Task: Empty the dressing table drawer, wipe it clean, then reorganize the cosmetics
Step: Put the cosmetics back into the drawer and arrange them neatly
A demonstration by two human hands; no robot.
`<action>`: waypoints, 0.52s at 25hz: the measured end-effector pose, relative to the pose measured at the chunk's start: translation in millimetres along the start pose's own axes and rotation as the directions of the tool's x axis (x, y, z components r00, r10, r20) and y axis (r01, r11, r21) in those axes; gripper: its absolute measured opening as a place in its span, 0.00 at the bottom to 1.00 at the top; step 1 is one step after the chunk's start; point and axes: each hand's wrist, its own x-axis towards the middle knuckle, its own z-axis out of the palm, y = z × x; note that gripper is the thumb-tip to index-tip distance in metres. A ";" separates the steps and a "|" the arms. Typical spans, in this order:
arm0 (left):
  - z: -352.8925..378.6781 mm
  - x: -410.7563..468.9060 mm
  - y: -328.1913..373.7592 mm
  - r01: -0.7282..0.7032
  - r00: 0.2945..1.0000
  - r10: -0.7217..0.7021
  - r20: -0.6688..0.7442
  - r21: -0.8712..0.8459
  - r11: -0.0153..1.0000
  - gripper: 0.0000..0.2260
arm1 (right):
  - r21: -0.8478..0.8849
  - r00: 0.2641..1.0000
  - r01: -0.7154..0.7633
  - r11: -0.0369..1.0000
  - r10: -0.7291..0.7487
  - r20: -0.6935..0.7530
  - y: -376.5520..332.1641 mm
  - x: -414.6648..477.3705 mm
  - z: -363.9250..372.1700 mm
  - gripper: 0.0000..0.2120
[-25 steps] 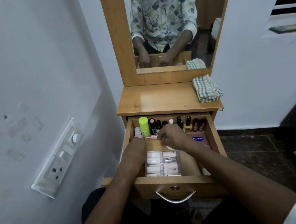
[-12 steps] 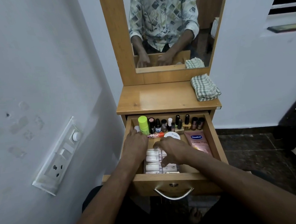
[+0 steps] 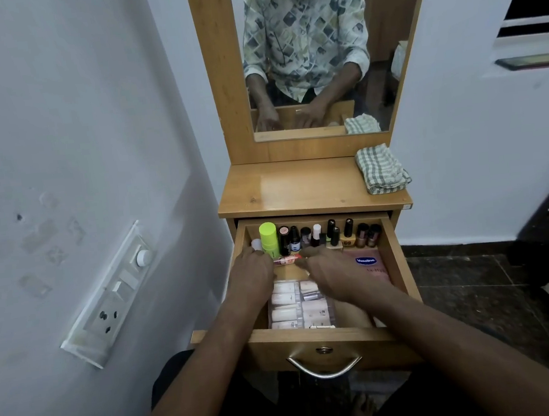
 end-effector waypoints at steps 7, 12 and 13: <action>2.3 2.9 4.9 0.042 0.998 -0.044 0.048 0.038 0.998 0.26 | -0.120 0.987 -0.094 0.988 0.108 0.116 18.6 -23.1 1.4 0.15; 2.9 0.4 4.9 0.068 0.997 -0.068 0.033 0.014 0.998 0.27 | 0.024 0.964 0.050 0.998 -0.054 0.259 -4.1 -29.9 -2.8 0.26; 2.9 -0.1 5.4 0.072 0.997 -0.072 0.026 0.000 0.997 0.28 | 0.029 0.938 0.125 0.992 -0.128 0.323 -9.7 -28.1 0.7 0.28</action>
